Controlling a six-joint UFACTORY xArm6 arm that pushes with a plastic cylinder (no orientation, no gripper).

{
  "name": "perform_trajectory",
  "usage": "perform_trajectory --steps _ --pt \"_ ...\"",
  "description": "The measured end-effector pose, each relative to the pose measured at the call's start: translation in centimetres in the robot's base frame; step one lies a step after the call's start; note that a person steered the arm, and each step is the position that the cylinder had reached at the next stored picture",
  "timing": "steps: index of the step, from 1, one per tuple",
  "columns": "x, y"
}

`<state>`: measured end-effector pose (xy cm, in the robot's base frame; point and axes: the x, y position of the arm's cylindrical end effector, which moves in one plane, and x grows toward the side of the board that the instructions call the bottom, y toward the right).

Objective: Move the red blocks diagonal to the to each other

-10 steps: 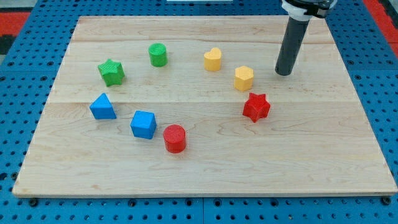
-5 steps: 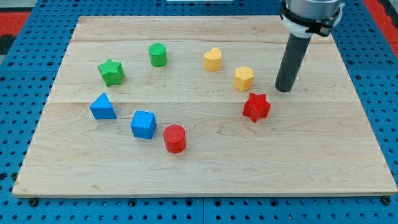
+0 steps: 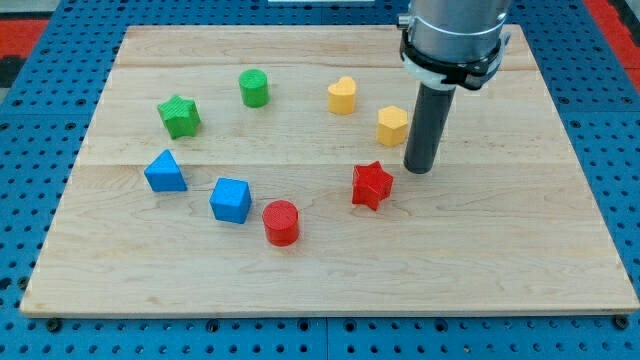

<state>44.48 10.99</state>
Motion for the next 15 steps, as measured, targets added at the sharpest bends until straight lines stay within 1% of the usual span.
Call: perform_trajectory --steps 1,2,3,7,8,9,10,11,12,13,15 --pt "-1.7 5.0" --pt "-4.7 13.0" --pt "-5.9 13.7" --pt "-6.1 13.9" --pt "-1.6 13.5" --pt "6.2 10.8" --pt "12.6 3.3" --pt "15.6 -7.7" --pt "14.5 -18.4" --pt "11.7 -18.8" --pt "9.2 -14.3"
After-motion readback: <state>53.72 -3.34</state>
